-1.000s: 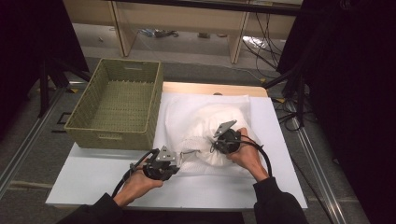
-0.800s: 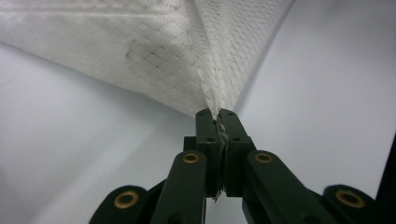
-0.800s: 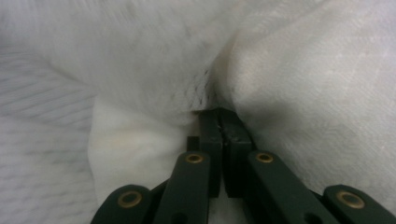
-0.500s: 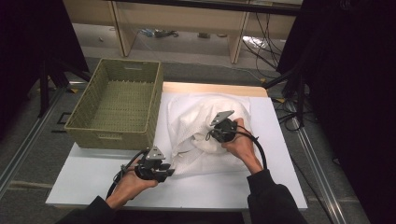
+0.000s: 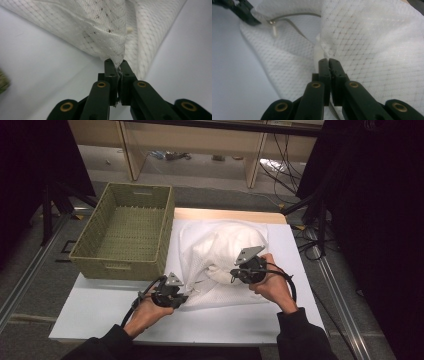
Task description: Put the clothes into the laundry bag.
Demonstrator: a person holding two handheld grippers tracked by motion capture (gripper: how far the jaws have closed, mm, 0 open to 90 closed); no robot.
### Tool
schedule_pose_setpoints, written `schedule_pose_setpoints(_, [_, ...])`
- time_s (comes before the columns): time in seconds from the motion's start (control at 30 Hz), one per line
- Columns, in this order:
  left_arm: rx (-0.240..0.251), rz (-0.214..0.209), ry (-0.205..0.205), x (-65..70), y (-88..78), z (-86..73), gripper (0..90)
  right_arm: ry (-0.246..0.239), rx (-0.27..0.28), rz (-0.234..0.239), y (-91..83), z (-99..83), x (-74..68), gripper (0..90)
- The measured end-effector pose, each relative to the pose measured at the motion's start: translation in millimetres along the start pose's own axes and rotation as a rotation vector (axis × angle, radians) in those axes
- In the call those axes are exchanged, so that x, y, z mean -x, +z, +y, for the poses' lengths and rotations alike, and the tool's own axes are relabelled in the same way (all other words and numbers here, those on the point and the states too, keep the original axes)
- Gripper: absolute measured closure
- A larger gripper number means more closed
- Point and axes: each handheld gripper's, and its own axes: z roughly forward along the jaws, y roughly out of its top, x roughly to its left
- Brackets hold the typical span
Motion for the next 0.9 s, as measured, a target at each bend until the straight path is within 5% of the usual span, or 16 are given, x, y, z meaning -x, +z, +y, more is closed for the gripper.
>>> schedule_pose_setpoints(0.23, [0.008, -0.007, 0.012, -3.8, -16.7, -13.5, 88.0, -0.006, 0.016, 0.013, -16.6, -7.8, -3.6, 89.6])
schedule_pose_setpoints(0.3, [-0.035, -0.002, 0.032, -4.5, -14.6, -12.0, 72.1, -0.011, 0.025, 0.017, -20.8, -7.1, -5.0, 89.6])
schedule_pose_setpoints(0.37, [-0.009, 0.048, 0.007, 0.1, -14.1, -10.6, 56.0, -0.007, 0.024, 0.019, -21.5, -6.3, -4.6, 89.6])
schedule_pose_setpoints(0.47, [0.041, 0.087, 0.047, 11.6, -27.5, 1.0, 47.8, -0.003, 0.025, 0.015, -20.6, -5.8, -3.2, 89.6])
schedule_pose_setpoints(0.6, [0.128, 0.019, 0.063, 33.6, -38.0, 22.6, 48.8, 0.001, 0.025, 0.009, -19.1, -5.2, -0.6, 89.6])
schedule_pose_setpoints(0.73, [0.123, -0.112, 0.055, 51.4, -14.9, 41.5, 53.8, 0.000, 0.032, 0.002, -20.1, -4.6, 1.0, 89.6])
schedule_pose_setpoints(0.83, [0.083, -0.085, 0.113, 60.2, 19.1, 58.6, 51.0, -0.001, 0.034, 0.006, -21.4, -3.3, 0.5, 89.6])
schedule_pose_setpoints(0.9, [0.087, -0.052, 0.110, 61.0, 39.7, 68.5, 47.7, -0.003, 0.038, 0.009, -22.1, -3.3, -0.4, 89.6])
